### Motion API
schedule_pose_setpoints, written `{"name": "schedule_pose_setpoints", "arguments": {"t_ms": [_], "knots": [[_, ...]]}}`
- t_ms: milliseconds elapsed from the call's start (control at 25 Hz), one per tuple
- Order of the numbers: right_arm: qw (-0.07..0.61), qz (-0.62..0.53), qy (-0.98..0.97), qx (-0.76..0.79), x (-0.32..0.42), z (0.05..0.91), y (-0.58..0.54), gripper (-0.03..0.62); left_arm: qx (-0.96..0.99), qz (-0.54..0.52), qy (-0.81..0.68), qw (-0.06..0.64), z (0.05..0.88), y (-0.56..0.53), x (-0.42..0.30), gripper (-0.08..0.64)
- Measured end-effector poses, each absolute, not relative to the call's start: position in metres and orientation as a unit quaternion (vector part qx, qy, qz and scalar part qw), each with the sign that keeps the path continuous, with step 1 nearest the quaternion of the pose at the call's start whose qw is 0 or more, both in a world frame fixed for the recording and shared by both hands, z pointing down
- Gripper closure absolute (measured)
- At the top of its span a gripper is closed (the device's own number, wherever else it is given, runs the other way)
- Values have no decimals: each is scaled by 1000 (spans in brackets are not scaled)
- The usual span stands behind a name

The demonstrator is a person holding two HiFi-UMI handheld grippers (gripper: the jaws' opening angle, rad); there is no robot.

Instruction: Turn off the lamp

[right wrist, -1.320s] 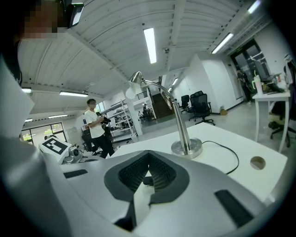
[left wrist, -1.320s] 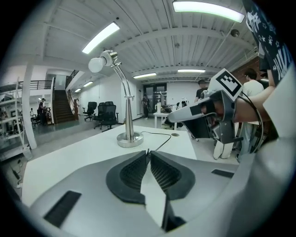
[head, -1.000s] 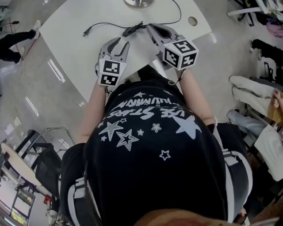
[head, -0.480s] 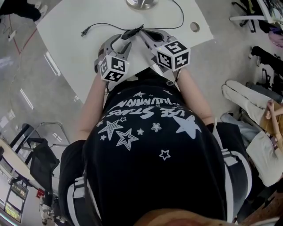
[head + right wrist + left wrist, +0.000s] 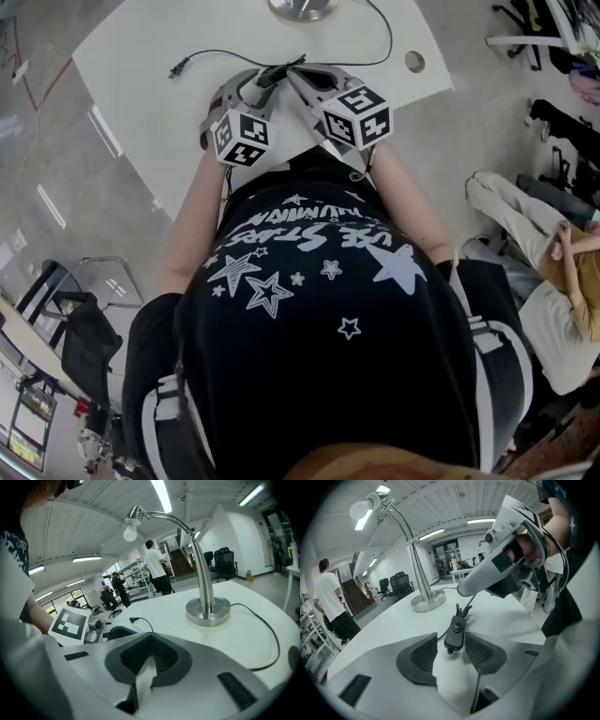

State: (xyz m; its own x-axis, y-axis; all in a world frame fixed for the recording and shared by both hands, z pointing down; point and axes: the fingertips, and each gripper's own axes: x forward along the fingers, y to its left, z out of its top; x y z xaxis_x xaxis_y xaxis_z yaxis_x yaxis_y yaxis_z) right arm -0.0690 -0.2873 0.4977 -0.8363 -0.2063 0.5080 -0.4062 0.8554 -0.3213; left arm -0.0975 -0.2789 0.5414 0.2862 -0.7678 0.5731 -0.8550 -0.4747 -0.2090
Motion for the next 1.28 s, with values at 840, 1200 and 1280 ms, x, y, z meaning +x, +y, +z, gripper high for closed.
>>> {"name": "schedule_pose_setpoints", "arguments": {"t_ms": [840,1200,1280], "knots": [[288,195,-926,144,-87,528,-282,587,819,310,-474,93,538,-282,-94,420],[327,179,-915,156,-87,540,-285,586,820,308,-472,101,539,-281,-92,420],[323,182,-916,155,-87,537,-285,587,820,308,-471,101,539,-282,-91,420]]}}
